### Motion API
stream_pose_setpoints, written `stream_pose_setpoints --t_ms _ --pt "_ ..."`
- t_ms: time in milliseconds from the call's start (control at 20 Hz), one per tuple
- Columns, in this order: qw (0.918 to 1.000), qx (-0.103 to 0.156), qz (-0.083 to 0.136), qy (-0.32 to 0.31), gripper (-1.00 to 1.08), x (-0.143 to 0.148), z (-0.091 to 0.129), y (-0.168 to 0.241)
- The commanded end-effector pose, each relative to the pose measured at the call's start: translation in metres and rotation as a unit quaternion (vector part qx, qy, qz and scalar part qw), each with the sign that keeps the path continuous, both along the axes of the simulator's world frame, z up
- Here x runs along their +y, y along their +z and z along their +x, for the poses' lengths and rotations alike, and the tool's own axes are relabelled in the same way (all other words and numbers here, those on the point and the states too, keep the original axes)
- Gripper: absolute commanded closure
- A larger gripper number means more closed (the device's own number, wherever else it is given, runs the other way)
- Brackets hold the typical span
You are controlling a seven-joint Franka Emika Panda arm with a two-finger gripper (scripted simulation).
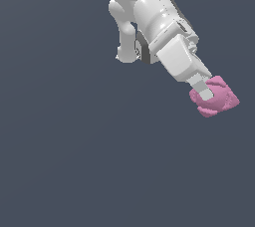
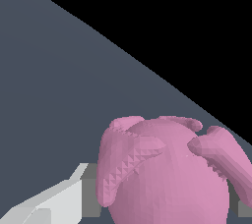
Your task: Pick up the object and move it to a goal position.
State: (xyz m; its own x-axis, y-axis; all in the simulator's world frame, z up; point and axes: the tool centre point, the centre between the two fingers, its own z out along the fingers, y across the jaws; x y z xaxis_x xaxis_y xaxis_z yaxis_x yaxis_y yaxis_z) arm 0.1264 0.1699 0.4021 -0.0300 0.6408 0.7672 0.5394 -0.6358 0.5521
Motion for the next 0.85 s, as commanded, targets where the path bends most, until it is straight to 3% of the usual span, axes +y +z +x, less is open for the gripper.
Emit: stream_pose_setpoints --t_ms 0,400,800 --pt "0.9997 -0.024 0.007 0.009 1.08 0.004 -0.004 0.017" --pt "0.9969 -0.071 0.019 0.026 1.08 0.010 -0.016 0.050" --pt "0.9965 -0.076 0.021 0.028 1.08 0.011 -0.018 0.054"
